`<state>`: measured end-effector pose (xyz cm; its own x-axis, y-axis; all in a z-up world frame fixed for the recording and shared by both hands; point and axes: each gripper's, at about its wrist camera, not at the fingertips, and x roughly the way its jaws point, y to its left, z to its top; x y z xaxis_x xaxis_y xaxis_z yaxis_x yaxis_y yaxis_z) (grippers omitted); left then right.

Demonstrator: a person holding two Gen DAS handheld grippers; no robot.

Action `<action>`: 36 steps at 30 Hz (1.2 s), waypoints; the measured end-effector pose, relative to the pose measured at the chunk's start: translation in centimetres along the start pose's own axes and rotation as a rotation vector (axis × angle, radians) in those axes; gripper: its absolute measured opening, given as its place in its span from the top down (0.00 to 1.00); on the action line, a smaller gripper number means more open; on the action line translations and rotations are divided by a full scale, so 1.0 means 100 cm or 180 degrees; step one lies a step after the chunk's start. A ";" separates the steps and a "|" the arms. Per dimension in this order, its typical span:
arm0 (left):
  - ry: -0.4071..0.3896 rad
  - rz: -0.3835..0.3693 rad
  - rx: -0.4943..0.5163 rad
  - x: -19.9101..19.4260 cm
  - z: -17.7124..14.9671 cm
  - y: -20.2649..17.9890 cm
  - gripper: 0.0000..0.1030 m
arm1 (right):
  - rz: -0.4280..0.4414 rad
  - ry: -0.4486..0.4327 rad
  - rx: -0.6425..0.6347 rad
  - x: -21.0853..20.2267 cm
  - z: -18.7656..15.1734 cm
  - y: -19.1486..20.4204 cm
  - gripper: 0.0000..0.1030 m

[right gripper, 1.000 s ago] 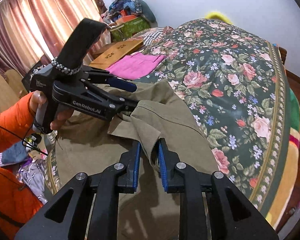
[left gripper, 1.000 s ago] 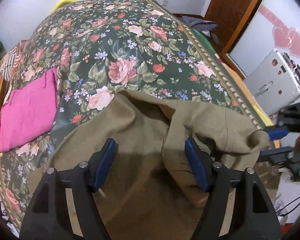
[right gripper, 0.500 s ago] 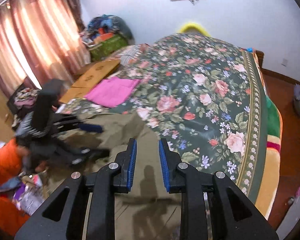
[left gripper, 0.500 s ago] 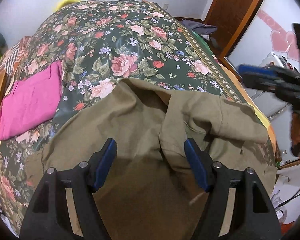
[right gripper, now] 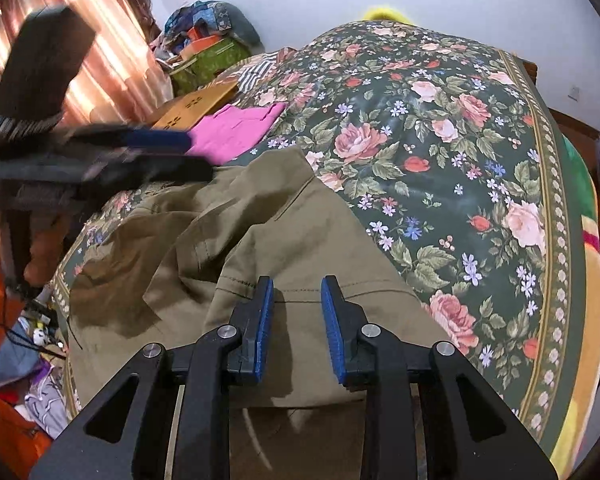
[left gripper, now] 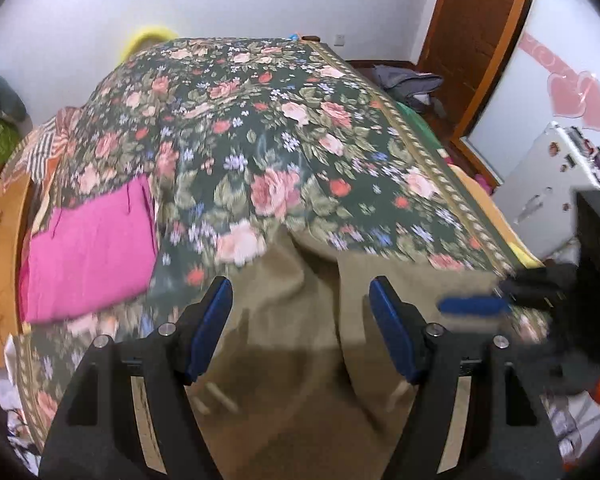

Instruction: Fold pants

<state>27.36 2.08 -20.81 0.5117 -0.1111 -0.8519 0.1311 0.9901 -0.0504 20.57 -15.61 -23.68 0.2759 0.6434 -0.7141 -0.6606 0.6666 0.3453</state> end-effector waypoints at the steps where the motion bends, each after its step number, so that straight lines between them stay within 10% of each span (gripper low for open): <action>1: 0.0020 0.0026 0.0018 0.007 0.004 -0.001 0.31 | -0.0008 -0.0005 -0.0005 -0.001 -0.002 0.002 0.77; 17: 0.0454 0.0369 -0.0307 0.042 -0.027 0.052 0.32 | 0.0074 0.0132 -0.0110 -0.012 -0.015 0.008 0.75; 25: 0.0037 0.0005 -0.0184 -0.024 -0.033 0.021 0.32 | -0.0027 -0.0030 -0.0165 -0.033 -0.013 0.029 0.45; 32: 0.0202 -0.0251 0.0028 -0.016 -0.052 -0.018 0.32 | -0.0249 0.0012 -0.0299 -0.019 -0.018 0.036 0.46; 36: 0.0298 -0.0322 -0.0087 -0.006 -0.060 -0.013 0.28 | -0.0251 0.0026 -0.0264 -0.017 -0.018 0.030 0.74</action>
<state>21.78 1.38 -23.38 0.4154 -0.2034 -0.8866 0.1543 0.9763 -0.1517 16.85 -15.38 -22.57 0.3240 0.5868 -0.7421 -0.6927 0.6814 0.2364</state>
